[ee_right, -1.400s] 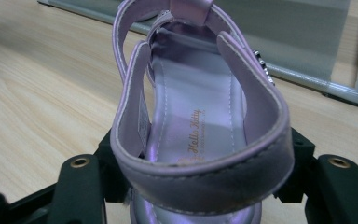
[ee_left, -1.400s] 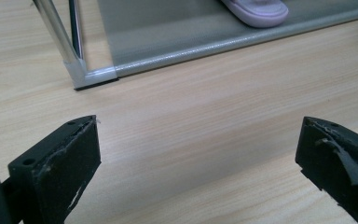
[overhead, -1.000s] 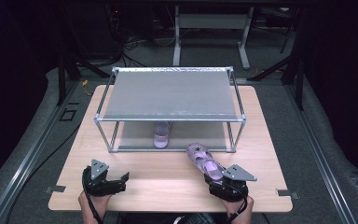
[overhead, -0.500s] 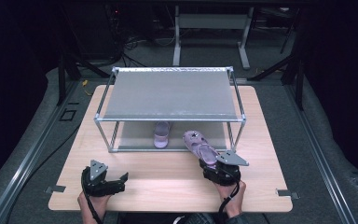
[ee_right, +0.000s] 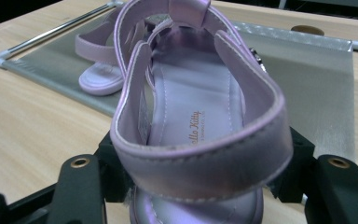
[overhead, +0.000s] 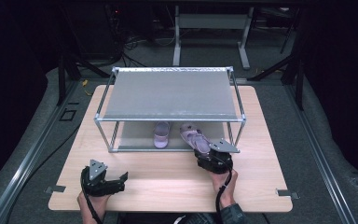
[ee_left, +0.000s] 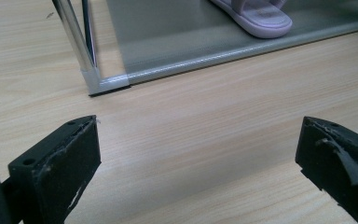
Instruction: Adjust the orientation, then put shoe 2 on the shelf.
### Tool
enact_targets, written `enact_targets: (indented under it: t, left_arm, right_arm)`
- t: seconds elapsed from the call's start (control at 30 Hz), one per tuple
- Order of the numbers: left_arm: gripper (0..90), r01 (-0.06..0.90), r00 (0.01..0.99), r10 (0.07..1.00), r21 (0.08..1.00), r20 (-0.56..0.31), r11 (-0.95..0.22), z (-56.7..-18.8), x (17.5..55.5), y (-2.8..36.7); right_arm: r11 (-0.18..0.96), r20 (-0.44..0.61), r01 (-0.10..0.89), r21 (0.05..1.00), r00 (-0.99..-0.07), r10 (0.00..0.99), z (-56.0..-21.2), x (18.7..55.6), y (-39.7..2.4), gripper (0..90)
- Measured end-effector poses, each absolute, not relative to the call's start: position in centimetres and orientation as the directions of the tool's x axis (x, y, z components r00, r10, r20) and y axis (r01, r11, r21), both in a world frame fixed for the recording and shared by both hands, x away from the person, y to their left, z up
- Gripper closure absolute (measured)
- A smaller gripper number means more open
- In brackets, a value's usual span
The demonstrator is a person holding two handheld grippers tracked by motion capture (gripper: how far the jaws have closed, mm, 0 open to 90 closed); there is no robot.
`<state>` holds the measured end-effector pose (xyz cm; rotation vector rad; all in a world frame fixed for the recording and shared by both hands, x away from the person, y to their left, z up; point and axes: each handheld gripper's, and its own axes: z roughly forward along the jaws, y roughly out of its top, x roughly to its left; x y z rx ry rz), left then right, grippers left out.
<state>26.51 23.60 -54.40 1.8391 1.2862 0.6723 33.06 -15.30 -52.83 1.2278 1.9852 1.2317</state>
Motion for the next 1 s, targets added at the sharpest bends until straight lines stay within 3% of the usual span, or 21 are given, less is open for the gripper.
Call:
enact_targets:
  t: [1.0]
  left_arm:
    - [0.0, 0.524, 0.339, 0.941, 0.834, -0.017, -0.174, -54.8, 26.3, 24.2]
  right_arm:
    - [0.182, 0.046, 0.502, 0.845, -0.408, 0.912, -53.8, 37.6, -12.1, 37.1]
